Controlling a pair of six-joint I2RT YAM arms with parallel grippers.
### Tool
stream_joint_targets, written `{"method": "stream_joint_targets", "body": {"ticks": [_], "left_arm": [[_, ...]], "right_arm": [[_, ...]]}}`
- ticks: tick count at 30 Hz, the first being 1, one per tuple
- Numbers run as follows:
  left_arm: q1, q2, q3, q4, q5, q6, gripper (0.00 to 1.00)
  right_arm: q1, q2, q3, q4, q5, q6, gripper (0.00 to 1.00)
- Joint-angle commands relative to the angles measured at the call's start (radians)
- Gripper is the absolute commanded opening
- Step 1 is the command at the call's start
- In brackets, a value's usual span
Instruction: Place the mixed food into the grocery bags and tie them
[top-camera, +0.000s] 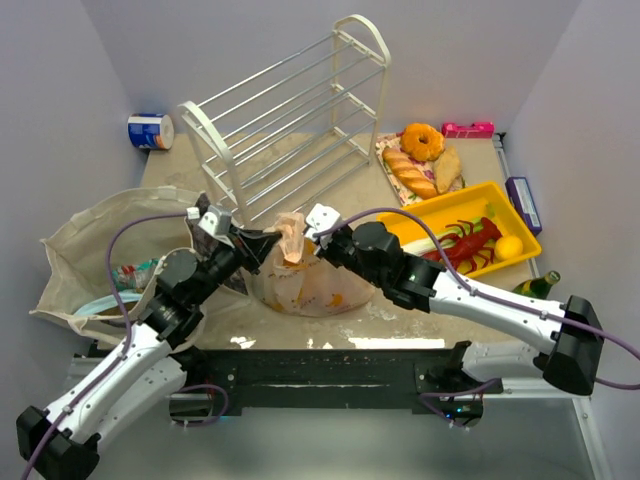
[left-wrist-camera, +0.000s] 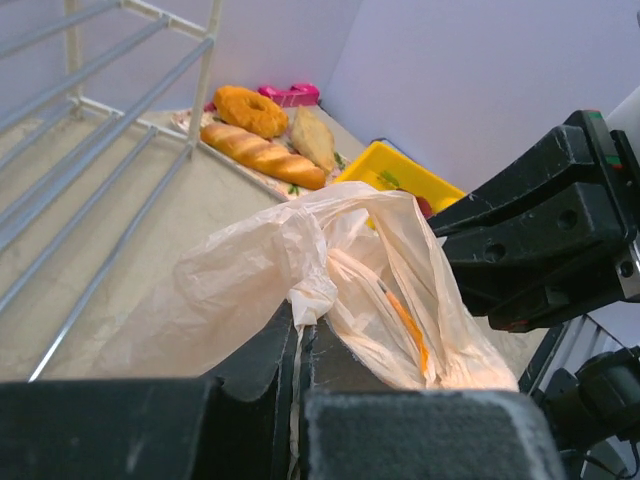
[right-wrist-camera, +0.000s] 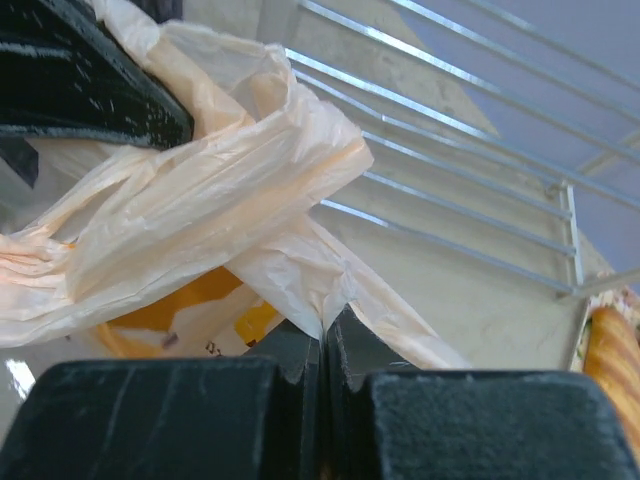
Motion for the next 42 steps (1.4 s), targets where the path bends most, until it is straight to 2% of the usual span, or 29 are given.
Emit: {"method": "stream_joint_targets", "body": {"ticks": [1,2,4,5,8,10,12,14,16,18,22,23,31,36,42], "left_arm": [[-0.018,0.030,-0.085,0.240,-0.050,-0.025,0.00],[-0.035,0.042,-0.110,0.263,-0.050,-0.025,0.00],[-0.048,0.070,-0.116,0.297,-0.052,-0.024,0.00],[-0.049,0.074,-0.113,0.300,-0.052,-0.024,0.00],[-0.048,0.062,-0.110,0.299,-0.073,-0.028,0.00],[-0.048,0.044,-0.105,0.276,-0.088,-0.028,0.00],[-0.048,0.030,-0.108,0.268,-0.093,-0.028,0.00],[-0.049,0.027,-0.122,0.273,-0.098,-0.028,0.00],[-0.048,0.030,-0.137,0.294,-0.092,-0.030,0.00],[-0.049,0.038,-0.144,0.308,-0.078,-0.033,0.00],[-0.049,0.041,-0.151,0.343,-0.053,-0.024,0.00],[-0.049,0.041,-0.151,0.343,-0.050,-0.022,0.00],[-0.048,0.045,-0.148,0.350,-0.019,-0.019,0.00],[-0.048,0.047,-0.150,0.346,-0.007,-0.019,0.00],[-0.048,0.035,-0.148,0.331,-0.001,-0.017,0.00]], "right_arm": [[-0.046,-0.129,-0.085,-0.019,0.188,0.056,0.00],[-0.046,-0.164,-0.102,-0.057,0.197,0.077,0.05],[-0.046,-0.201,-0.100,-0.123,0.188,0.169,0.35],[-0.046,-0.238,-0.093,-0.152,0.171,0.206,0.57],[-0.046,-0.295,-0.071,-0.244,0.075,0.373,0.70],[-0.045,-0.347,-0.068,-0.261,-0.008,0.540,0.71],[-0.046,-0.391,-0.095,-0.184,-0.083,0.658,0.71],[-0.046,-0.404,-0.156,-0.026,-0.190,0.839,0.69],[-0.046,-0.388,-0.204,0.094,-0.231,1.000,0.69],[-0.046,-0.359,-0.241,0.227,-0.280,1.076,0.67],[-0.045,-0.284,-0.249,0.332,-0.289,1.202,0.64],[-0.045,-0.258,-0.238,0.340,-0.288,1.204,0.61],[-0.043,-0.167,-0.232,0.297,-0.193,1.170,0.58],[-0.043,-0.151,-0.249,0.377,-0.174,1.099,0.41],[-0.043,-0.129,-0.244,0.424,-0.153,1.000,0.50]]}}
